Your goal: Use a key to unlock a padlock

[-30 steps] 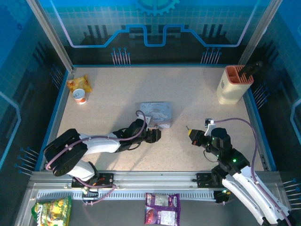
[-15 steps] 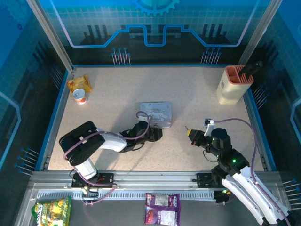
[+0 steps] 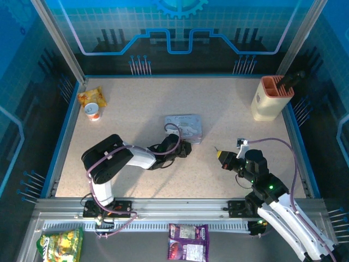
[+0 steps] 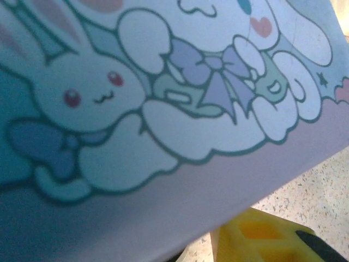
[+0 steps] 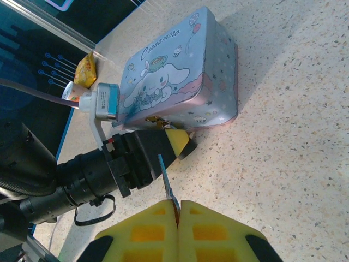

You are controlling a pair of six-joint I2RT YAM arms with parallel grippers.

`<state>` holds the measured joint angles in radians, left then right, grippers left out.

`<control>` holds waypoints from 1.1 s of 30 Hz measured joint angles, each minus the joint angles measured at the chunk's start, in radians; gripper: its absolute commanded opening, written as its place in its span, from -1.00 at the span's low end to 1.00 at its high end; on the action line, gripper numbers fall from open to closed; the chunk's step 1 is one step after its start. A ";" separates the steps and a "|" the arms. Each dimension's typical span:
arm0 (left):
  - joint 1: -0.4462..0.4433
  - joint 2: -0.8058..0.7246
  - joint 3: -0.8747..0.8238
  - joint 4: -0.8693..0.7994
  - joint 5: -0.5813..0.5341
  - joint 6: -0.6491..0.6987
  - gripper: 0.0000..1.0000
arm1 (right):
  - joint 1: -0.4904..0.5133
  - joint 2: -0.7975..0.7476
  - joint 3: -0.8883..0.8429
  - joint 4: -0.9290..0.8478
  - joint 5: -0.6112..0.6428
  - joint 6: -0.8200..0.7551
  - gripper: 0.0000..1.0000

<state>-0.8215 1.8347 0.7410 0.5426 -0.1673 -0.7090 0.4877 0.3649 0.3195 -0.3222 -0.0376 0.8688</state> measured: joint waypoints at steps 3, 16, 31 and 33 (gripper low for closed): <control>0.000 0.018 0.048 -0.036 0.000 0.000 -0.43 | 0.000 0.001 0.000 -0.002 0.000 0.000 -1.00; 0.130 0.033 0.128 -0.123 0.026 -0.026 -0.55 | -0.077 0.116 -0.002 0.010 -0.062 -0.009 -1.00; 0.237 -0.037 0.087 -0.172 0.076 -0.027 -0.57 | -0.103 0.217 -0.051 0.126 -0.152 -0.012 -1.00; 0.226 -0.037 0.086 -0.177 0.095 -0.035 -0.58 | -0.103 0.234 -0.058 0.132 -0.158 -0.011 -1.00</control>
<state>-0.5953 1.7977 0.8272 0.3653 -0.0727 -0.7441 0.3843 0.5987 0.2611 -0.1902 -0.1955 0.8574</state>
